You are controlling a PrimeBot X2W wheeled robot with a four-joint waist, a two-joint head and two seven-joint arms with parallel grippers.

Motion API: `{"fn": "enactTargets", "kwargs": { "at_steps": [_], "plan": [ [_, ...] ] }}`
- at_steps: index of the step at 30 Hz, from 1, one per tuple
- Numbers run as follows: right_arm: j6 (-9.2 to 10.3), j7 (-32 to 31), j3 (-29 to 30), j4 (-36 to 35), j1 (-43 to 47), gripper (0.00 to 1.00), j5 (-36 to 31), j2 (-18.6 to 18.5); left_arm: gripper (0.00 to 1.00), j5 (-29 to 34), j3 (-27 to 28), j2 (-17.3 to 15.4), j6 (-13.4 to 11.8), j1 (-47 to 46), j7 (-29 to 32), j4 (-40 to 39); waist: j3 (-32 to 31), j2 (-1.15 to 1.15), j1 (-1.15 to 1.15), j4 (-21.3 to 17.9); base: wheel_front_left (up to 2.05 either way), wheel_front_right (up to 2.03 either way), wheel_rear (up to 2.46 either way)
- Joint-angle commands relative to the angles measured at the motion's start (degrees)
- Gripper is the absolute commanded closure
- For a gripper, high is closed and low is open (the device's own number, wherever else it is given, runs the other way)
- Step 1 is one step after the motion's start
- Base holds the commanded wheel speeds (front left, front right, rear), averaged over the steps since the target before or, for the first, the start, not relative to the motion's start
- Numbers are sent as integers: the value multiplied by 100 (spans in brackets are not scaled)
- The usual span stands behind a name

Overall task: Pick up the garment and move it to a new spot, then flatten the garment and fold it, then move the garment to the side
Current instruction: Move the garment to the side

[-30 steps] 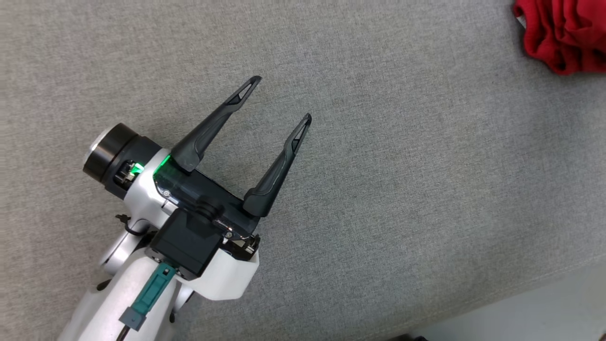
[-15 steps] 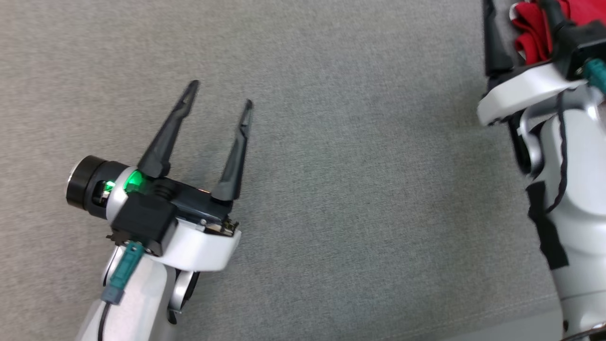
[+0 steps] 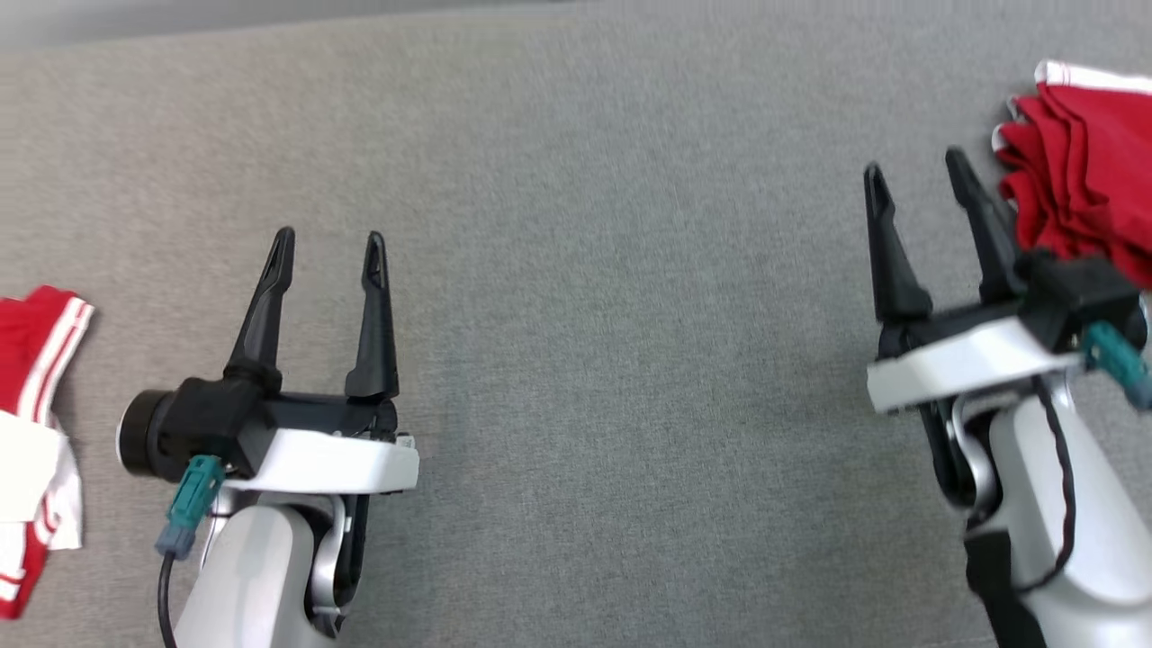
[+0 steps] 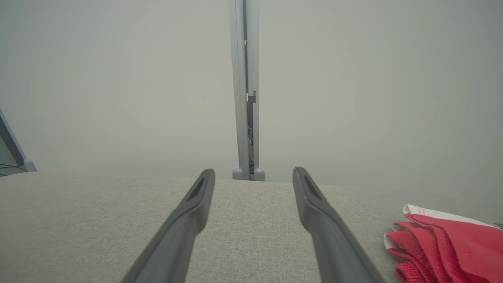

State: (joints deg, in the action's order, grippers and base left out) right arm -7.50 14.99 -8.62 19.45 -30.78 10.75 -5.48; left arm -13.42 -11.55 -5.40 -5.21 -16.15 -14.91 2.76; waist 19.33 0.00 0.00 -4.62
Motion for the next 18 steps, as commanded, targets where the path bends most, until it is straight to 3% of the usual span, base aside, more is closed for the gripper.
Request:
{"fn": "enactTargets", "kwargs": {
  "at_steps": [1,11,18],
  "plan": [
    [0,30,56,-220,377,0,72,7,0,-50,116,36,-36,167,-30,-17,-391,0,0,148,0,0,0],
    [-1,30,295,-895,1720,0,38,109,0,62,457,176,311,1055,-30,0,-1176,0,0,200,0,0,0],
    [-1,30,487,-1085,2494,0,0,163,0,239,576,227,419,1563,-30,-6,-1622,0,0,256,0,0,0]
  ]
}}
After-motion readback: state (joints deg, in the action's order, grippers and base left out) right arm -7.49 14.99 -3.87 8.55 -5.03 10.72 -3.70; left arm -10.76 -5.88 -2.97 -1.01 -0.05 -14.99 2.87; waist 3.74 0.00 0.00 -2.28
